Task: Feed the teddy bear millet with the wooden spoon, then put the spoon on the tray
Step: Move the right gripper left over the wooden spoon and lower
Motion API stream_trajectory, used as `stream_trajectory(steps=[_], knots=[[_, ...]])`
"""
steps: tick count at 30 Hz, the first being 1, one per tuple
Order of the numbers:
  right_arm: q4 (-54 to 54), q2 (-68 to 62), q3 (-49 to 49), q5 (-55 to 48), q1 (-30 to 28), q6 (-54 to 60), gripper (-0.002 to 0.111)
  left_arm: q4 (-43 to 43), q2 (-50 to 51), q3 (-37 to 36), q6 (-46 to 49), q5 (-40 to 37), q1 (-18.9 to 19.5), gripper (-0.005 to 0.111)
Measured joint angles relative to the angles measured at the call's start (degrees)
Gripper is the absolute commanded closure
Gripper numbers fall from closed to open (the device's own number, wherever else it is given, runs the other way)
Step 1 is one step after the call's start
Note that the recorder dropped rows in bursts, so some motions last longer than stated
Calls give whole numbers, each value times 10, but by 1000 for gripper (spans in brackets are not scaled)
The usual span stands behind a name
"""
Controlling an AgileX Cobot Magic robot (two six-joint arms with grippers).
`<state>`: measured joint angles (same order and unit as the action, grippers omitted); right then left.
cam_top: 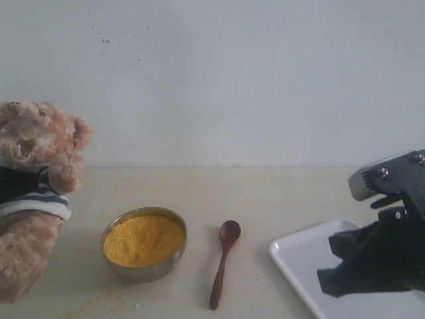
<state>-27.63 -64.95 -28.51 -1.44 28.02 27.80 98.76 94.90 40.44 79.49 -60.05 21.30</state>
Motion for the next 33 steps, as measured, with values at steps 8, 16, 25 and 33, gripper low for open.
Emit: stream_trajectory(steps=[8, 16, 25, 33], knots=[[-4, -69, -1, 109, 76, -41, 108, 0, 0, 0, 6, 1, 0, 103], [32, -235, -48, 230, 157, -13, 77, 0, 0, 0, 6, 34, 0, 103], [-7, -389, -190, 233, 177, -35, 57, 0, 0, 0, 6, 42, 0, 103], [-61, -472, -270, 227, 177, 4, 57, 0, 0, -2, 37, 42, 0, 103]])
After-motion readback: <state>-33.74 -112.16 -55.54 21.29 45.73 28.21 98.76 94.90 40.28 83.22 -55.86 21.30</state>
